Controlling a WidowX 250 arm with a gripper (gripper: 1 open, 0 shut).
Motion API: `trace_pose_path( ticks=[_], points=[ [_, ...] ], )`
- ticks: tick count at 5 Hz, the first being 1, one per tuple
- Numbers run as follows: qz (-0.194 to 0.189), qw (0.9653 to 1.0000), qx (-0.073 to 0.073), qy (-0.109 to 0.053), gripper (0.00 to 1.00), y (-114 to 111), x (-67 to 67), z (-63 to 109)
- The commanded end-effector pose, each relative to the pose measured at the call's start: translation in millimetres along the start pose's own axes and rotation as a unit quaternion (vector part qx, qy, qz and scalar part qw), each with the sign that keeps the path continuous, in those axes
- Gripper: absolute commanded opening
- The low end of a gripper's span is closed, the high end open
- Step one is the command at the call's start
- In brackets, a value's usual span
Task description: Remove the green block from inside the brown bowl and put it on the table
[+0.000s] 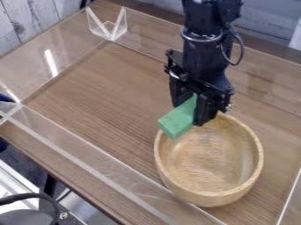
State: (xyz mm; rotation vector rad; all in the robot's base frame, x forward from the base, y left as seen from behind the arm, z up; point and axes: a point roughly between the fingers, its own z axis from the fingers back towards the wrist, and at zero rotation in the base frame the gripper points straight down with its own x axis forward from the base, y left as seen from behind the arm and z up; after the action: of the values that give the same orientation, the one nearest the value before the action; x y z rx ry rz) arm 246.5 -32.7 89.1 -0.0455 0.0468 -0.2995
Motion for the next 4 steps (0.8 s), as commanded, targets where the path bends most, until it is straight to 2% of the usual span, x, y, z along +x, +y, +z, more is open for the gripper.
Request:
trace_pose_path(
  ticks=[1, 4],
  points=[
    [0.003, 0.9992, 0.008, -0.039, 0.0, 5.9, 11.4, 20.9],
    [0.005, 0.9991, 0.007, -0.042, 0.0, 7.7, 13.6, 22.7]
  ],
)
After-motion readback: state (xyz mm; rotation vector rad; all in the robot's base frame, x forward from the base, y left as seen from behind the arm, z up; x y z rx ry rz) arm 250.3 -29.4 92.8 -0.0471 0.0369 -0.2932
